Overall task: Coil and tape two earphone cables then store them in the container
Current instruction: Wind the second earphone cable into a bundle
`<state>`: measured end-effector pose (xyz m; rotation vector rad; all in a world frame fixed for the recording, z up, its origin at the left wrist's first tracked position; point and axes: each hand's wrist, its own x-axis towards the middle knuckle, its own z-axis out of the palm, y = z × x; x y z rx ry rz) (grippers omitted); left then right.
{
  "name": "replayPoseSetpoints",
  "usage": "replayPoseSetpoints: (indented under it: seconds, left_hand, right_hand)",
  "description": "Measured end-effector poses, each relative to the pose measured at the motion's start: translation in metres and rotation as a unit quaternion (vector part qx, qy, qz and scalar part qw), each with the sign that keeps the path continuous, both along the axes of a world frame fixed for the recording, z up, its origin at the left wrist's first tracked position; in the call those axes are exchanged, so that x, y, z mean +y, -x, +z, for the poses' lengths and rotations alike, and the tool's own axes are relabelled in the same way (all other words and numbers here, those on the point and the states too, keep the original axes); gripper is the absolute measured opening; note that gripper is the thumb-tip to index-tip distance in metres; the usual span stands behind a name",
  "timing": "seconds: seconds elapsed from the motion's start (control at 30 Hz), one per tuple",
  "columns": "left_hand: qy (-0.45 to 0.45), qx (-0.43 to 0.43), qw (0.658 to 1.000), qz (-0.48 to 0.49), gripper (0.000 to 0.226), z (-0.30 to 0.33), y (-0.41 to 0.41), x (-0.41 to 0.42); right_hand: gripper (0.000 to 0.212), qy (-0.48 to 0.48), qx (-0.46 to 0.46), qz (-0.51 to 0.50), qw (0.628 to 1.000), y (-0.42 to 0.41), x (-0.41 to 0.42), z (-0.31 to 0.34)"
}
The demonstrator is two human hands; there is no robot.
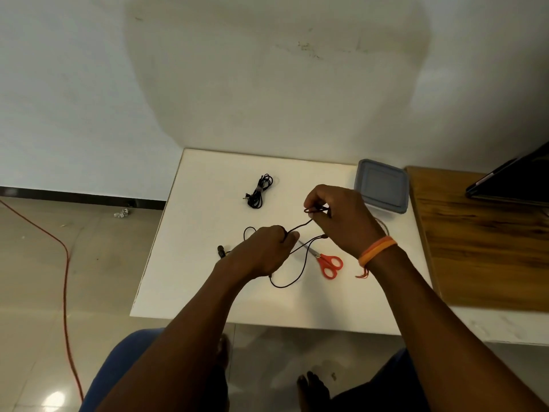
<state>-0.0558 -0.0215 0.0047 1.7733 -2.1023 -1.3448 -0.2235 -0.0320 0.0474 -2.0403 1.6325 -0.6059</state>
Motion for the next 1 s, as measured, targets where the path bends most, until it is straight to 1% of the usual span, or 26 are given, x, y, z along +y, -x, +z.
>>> replayPoseSetpoints:
  seconds: [0.1,0.17,0.23,0.27,0.33,0.37,0.43,0.47,0.5,0.53,0.57,0.6,0.63,0.67,0.7,0.77,0.87,0.93,1.0]
  left_hand:
    - [0.062,-0.053,0.997,-0.014,0.049,0.004,0.001,0.003]
    - [0.119,-0.109,0.986,-0.045,0.048,0.006,0.002,0.006]
    - [0.137,-0.15,0.976,-0.076,0.046,0.007,0.002,0.009]
    - [0.135,-0.164,0.973,-0.094,0.046,0.007,0.003,0.011]
    - [0.135,-0.179,0.966,-0.132,0.046,0.007,0.008,0.017]
    - [0.132,-0.175,0.965,-0.146,0.046,0.007,0.011,0.02]
    - [0.098,-0.146,0.97,-0.165,0.051,0.006,0.017,0.026]
    - [0.053,-0.116,0.978,-0.167,0.053,0.006,0.021,0.029]
    - [-0.012,-0.073,0.983,-0.166,0.054,0.006,0.025,0.031]
    - [-0.088,-0.023,0.983,-0.162,0.055,0.006,0.028,0.032]
    - [-0.158,0.024,0.974,-0.16,0.056,0.007,0.032,0.034]
    - [-0.216,0.062,0.961,-0.158,0.056,0.009,0.034,0.034]
    - [-0.263,0.095,0.947,-0.158,0.056,0.01,0.035,0.034]
    - [-0.301,0.127,0.932,-0.16,0.056,0.012,0.034,0.033]
    - [-0.333,0.161,0.914,-0.165,0.056,0.015,0.033,0.032]
    - [-0.391,0.243,0.869,-0.18,0.058,0.017,0.03,0.028]
    - [-0.45,0.378,0.789,-0.178,0.061,0.021,0.025,0.024]
    - [-0.472,0.469,0.728,-0.166,0.06,0.023,0.023,0.021]
    - [-0.488,0.542,0.671,-0.135,0.058,0.024,0.018,0.017]
  right_hand:
    - [0.008,-0.035,0.007,0.002,0.999,0.003,0.0,0.004]
    - [0.007,-0.068,-0.026,0.004,0.997,0.004,0.0,0.008]
    - [0.009,-0.112,-0.122,-0.031,0.986,0.005,0.0,0.014]
    - [0.012,-0.139,-0.188,-0.063,0.97,0.006,-0.001,0.017]
    - [0.017,-0.185,-0.316,-0.117,0.923,0.009,-0.003,0.023]
    - [0.018,-0.199,-0.359,-0.13,0.903,0.01,-0.003,0.025]
    - [0.02,-0.215,-0.406,-0.138,0.878,0.012,-0.003,0.026]
    - [0.021,-0.215,-0.409,-0.139,0.876,0.013,-0.004,0.025]
    - [0.021,-0.206,-0.393,-0.139,0.886,0.013,-0.004,0.024]
    - [0.02,-0.185,-0.35,-0.132,0.909,0.013,-0.004,0.021]
    - [0.019,-0.156,-0.287,-0.12,0.938,0.013,-0.004,0.017]
    - [0.018,-0.123,-0.218,-0.104,0.963,0.012,-0.005,0.013]
    - [0.017,-0.095,-0.158,-0.089,0.979,0.011,-0.005,0.008]
    - [0.017,-0.076,-0.117,-0.082,0.987,0.011,-0.005,0.004]
    - [0.016,-0.063,-0.098,-0.083,0.99,0.01,-0.005,0.001]
    - [0.015,-0.042,-0.113,-0.109,0.987,0.011,-0.007,-0.001]
    - [0.012,-0.034,-0.159,-0.156,0.974,0.014,-0.008,-0.002]
    - [0.011,-0.071,-0.151,-0.159,0.973,0.015,-0.007,-0.008]
    - [0.024,-0.136,-0.128,-0.147,0.971,0.012,-0.006,-0.013]
